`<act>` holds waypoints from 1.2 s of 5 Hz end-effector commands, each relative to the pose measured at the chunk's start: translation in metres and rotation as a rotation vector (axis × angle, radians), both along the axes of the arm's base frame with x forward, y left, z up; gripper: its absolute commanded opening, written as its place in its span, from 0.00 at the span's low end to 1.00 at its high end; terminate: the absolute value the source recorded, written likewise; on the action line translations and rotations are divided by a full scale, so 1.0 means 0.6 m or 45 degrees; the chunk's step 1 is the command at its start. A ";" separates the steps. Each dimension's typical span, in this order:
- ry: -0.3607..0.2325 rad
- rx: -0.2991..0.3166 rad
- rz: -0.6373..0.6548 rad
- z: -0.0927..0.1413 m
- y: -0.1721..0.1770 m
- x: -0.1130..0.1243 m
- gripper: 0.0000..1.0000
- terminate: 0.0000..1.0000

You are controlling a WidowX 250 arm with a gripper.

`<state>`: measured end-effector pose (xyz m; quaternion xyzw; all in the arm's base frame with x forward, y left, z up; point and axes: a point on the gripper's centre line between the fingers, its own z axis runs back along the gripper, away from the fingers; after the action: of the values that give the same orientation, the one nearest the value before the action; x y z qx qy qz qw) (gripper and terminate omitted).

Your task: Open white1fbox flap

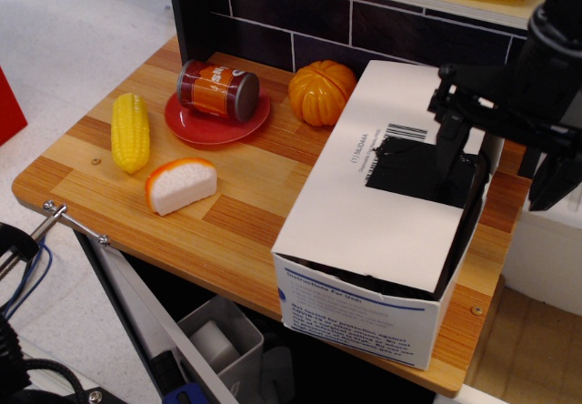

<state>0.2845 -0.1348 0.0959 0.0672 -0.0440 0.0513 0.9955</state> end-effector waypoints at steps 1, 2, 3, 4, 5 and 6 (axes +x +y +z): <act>0.010 0.138 -0.018 0.011 0.005 0.012 1.00 0.00; 0.005 0.197 -0.022 0.014 0.010 0.011 1.00 0.00; -0.024 0.278 -0.032 0.015 0.023 0.014 1.00 0.00; -0.047 0.320 -0.056 0.012 0.034 0.016 1.00 0.00; -0.068 0.360 -0.071 0.010 0.039 0.016 1.00 0.00; -0.078 0.432 -0.078 0.017 0.042 0.011 1.00 0.00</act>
<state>0.2856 -0.1085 0.0962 0.2480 -0.0611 0.0062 0.9668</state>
